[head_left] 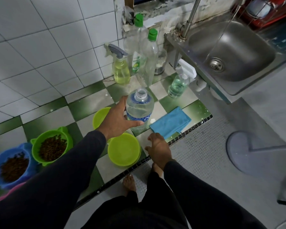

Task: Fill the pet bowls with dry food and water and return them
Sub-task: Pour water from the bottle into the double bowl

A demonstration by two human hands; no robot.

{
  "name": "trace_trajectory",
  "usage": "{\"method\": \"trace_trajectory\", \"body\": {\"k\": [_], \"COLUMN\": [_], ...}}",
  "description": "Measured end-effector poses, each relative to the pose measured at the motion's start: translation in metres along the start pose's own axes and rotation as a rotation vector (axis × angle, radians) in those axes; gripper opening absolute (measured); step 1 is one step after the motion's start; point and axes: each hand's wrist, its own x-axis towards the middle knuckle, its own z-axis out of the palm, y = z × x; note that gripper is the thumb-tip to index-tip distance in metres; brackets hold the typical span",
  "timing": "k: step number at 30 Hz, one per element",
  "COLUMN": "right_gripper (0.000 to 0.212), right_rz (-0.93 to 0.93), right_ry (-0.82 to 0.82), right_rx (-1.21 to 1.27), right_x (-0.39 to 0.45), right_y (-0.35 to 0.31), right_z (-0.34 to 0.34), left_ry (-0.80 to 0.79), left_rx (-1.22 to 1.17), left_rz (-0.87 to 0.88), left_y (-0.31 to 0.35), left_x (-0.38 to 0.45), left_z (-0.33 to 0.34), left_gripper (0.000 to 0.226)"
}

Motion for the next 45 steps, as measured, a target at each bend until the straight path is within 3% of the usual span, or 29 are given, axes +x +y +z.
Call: {"method": "trace_trajectory", "body": {"k": [7, 10, 13, 17, 21, 24, 26, 29, 36, 45], "right_gripper": [0.04, 0.05, 0.058, 0.086, 0.114, 0.101, 0.099, 0.102, 0.083, 0.084], "right_rz": [0.01, 0.011, -0.036, -0.053, -0.073, -0.219, -0.224, -0.164, -0.152, -0.162], "right_ry": [0.014, 0.001, 0.118, 0.263, 0.212, 0.196, 0.169, 0.139, 0.186, 0.202], "right_rx": [-0.027, -0.001, 0.098, 0.355, 0.635, 0.858, 0.933, 0.9, 0.796, 0.757], "right_x": [0.008, 0.011, 0.014, 0.024, 0.036, 0.042, 0.046, 0.049, 0.053, 0.058], "right_y": [0.008, 0.01, 0.005, -0.018, -0.04, -0.046, -0.048, -0.052, -0.051, -0.049], "right_z": [0.002, 0.001, -0.003, -0.019, -0.036, -0.038, -0.039, -0.039, -0.035, -0.032], "left_ry": [0.001, 0.004, 0.002, 0.03, 0.028, 0.003, 0.005, 0.008, 0.006, -0.017], "left_rx": [0.021, 0.034, 0.081, 0.081, 0.059, 0.048, 0.042, 0.034, 0.039, 0.033], "left_rz": [0.004, 0.004, 0.006, 0.048, 0.123, 0.138, 0.141, 0.139, 0.126, 0.111], "left_y": [0.0, 0.002, 0.006, 0.014, 0.028, 0.035, 0.036, 0.037, 0.039, 0.04], "left_x": [0.0, -0.001, -0.003, -0.005, -0.006, -0.004, -0.002, 0.0, 0.004, 0.009], "left_z": [0.0, -0.001, -0.004, -0.009, -0.014, -0.014, -0.015, -0.015, -0.022, -0.027], "left_gripper": [0.083, 0.082, 0.085, 0.108, 0.099, 0.093, 0.091, 0.086, 0.082, 0.076]}}
